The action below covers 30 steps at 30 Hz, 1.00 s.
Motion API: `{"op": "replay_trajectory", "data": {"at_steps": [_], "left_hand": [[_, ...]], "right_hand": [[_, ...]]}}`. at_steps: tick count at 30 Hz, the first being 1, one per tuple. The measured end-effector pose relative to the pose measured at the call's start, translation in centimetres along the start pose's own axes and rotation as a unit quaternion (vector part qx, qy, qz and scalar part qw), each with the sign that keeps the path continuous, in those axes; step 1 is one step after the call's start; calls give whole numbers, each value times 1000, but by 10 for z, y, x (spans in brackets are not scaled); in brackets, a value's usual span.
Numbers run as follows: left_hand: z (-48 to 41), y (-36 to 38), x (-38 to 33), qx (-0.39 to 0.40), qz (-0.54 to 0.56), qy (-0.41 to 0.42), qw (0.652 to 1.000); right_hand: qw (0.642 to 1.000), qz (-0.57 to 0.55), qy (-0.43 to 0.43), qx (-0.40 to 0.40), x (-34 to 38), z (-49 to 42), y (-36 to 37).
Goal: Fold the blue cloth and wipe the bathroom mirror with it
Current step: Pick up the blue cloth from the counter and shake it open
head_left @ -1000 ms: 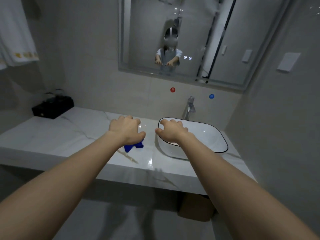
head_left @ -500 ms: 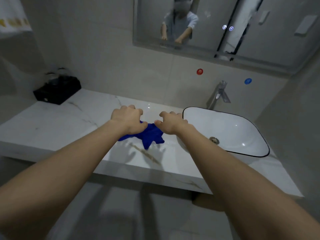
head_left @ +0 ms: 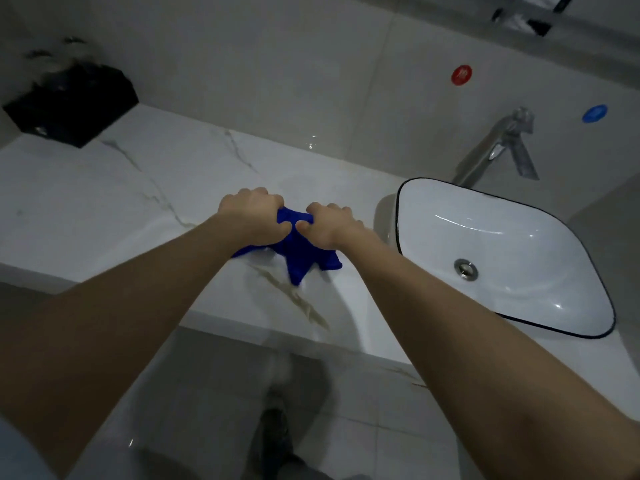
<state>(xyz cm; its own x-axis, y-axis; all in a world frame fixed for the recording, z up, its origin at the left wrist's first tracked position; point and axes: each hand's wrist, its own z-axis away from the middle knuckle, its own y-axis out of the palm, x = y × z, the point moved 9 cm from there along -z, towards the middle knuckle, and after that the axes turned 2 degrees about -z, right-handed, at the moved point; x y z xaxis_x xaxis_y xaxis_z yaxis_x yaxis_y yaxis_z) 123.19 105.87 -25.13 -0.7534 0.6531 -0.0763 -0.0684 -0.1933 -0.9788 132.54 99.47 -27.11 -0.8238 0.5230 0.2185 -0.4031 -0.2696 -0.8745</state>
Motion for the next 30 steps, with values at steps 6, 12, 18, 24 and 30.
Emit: {"op": "replay_trajectory", "data": {"at_steps": [6,12,18,24,30], "left_hand": [[-44,37,18,25,24,-17,999],[-67,75,36,74,37,-16,996],[-84,110,53,110,25,-5,994],[-96,116,56,64,48,35,996],[-96,139,55,108,75,89,987]], "right_hand": [[999,6,-5,37,-7,-58,22],[997,-6,-9,72,-14,-97,51],[996,-42,15,79,-21,-118,77],[991,-121,49,37,-17,-130,88],[994,-47,98,-5,-19,-132,95]]}}
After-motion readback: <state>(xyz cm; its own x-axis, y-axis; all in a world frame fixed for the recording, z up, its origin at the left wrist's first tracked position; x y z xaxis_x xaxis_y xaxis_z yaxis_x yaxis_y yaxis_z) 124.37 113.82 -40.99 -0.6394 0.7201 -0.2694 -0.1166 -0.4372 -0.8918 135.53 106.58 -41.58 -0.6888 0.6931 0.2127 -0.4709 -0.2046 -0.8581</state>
